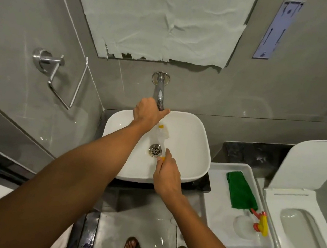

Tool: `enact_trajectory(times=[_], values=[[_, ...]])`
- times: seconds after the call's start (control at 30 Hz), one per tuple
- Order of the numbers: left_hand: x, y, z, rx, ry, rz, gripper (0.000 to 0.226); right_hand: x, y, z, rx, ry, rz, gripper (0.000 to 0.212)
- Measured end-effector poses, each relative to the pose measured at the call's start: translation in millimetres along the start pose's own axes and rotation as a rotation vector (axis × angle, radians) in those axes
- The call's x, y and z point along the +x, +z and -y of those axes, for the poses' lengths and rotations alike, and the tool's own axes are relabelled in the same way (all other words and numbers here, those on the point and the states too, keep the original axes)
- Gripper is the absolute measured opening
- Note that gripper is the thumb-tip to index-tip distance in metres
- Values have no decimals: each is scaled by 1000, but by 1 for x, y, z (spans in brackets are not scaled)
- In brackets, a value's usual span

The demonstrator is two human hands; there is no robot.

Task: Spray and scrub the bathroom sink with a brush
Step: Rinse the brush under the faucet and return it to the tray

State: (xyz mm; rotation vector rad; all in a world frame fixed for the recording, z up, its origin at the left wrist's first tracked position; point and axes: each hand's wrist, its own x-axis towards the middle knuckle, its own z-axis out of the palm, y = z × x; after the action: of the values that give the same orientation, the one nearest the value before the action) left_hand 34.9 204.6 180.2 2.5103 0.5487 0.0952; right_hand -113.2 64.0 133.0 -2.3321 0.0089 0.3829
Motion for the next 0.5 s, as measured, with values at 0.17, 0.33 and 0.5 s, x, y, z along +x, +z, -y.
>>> enact_trajectory(times=[0.17,0.33,0.5], values=[[1,5,-1,26,-18,-42,38,1,-3,-8,-9,-17,-1,50],[-1,8,-3,-4,-5,-38,37,-1,-2,-13,-14,-2,22,50],[7,5,7,-30,52,58,40,0,-2,-17,21,-3,22,50]])
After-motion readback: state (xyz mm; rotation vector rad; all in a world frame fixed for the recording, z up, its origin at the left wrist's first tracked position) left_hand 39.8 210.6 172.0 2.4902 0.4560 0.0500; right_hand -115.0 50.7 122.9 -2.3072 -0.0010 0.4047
